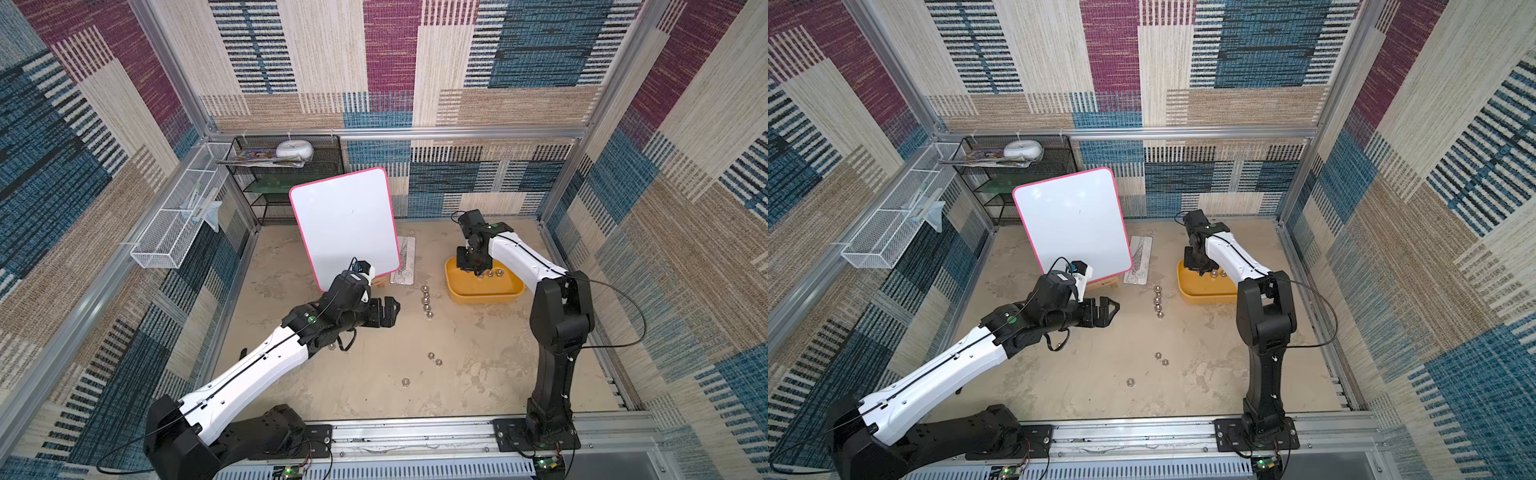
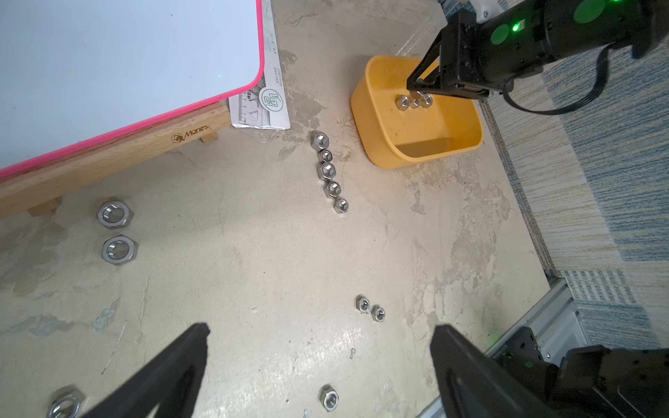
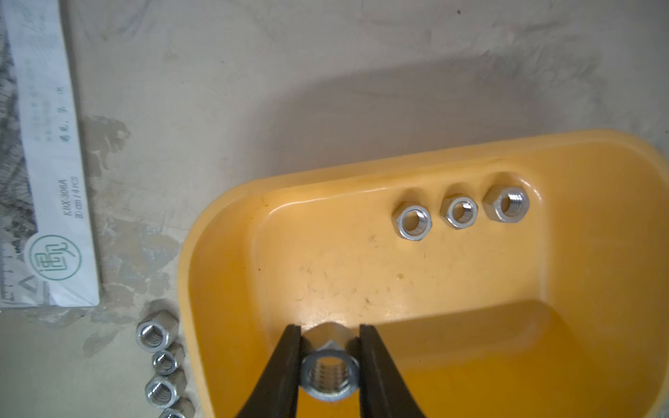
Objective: Put the nuts on the desktop into the storage box
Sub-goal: Place the nut in the storage box.
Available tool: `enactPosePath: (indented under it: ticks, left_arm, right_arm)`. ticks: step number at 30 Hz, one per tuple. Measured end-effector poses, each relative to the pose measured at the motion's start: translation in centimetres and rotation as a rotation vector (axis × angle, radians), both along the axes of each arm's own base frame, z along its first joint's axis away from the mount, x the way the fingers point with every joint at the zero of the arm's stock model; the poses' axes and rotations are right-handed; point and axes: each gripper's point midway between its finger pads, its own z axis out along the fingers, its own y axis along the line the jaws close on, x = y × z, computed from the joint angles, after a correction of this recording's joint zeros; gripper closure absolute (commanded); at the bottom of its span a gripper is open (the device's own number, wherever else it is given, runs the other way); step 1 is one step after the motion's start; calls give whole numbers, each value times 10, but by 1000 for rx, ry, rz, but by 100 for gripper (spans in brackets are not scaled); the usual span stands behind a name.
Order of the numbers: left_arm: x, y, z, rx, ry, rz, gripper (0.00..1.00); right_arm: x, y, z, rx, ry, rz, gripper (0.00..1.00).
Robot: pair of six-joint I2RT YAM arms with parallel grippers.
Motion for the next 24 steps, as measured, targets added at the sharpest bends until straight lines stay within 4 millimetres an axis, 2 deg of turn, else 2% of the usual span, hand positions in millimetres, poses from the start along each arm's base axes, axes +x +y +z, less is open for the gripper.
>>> enactPosePath:
  ticks: [7,13,17,24]
  left_arm:
    - [-1,1,3,-6,-8,1,0]
    - [-2,3,4,-6,-13,4,0]
    - [-2,3,4,-4,-13,7,0]
    - [1,2,1,5,-9,10,0]
  right_arm:
    - [8,-7,-37,-2,47,-13,74]
    - [16,-17,-57,-4,73,-29,74]
    - [21,-20,-66,-10,83,-29,74]
    - [32,-20,-63,-8,62,-21,68]
